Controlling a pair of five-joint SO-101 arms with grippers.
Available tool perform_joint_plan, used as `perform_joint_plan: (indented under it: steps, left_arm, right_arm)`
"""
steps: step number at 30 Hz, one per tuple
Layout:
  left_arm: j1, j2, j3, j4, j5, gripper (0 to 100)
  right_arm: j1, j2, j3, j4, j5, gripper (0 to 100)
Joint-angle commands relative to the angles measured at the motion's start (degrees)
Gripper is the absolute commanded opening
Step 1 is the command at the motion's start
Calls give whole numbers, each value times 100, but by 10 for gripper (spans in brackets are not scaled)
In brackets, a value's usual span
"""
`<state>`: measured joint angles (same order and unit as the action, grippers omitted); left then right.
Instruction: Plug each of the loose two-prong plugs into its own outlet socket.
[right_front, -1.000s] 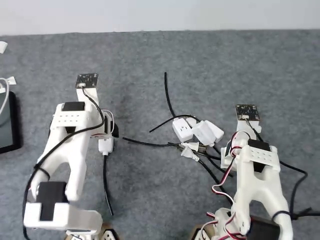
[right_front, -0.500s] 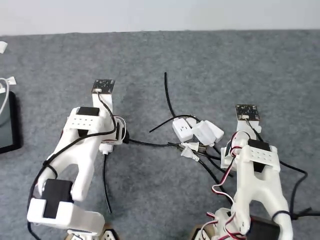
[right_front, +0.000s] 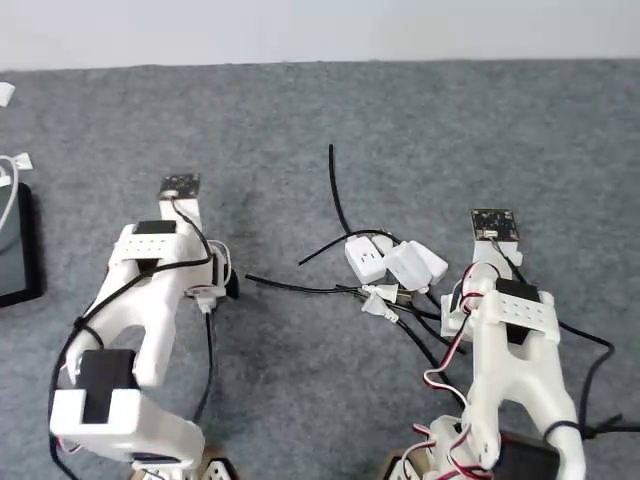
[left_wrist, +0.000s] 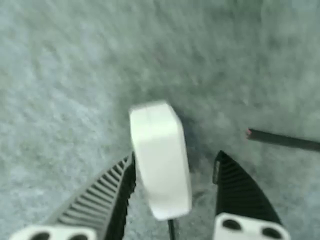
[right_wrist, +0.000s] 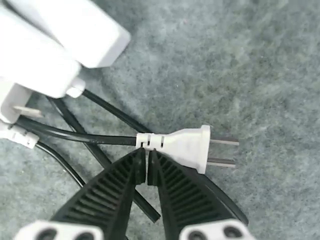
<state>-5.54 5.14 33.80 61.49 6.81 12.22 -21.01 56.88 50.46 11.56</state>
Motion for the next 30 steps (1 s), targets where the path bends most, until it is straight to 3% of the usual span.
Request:
perform_joint_plan:
  steps: [1,9,13,20,23,26,30]
  left_arm:
    - [-9,-53,-57,-44,-18,239]
    - [-53,-70,-66,-44,-26,239]
    - [-431,-176,-268,-35,-18,239]
    - [-747,-1231,-725,765,-18,235]
    - [-510,-1837,-664,835,-18,164]
    - [-79,-2189,-488,809,-18,24]
    - [774,-2084,-127,668,26,13]
  right_arm:
    - [-66,-198,-18,-75,70,12]
    - [-75,-198,-18,-75,70,12]
    - [-75,-198,-18,-75,70,12]
    - [-84,-198,-18,-75,70,12]
    - [-84,-198,-18,-75,70,12]
    - [-84,-198,-18,-75,70,12]
    - [-84,-198,-18,-75,70,12]
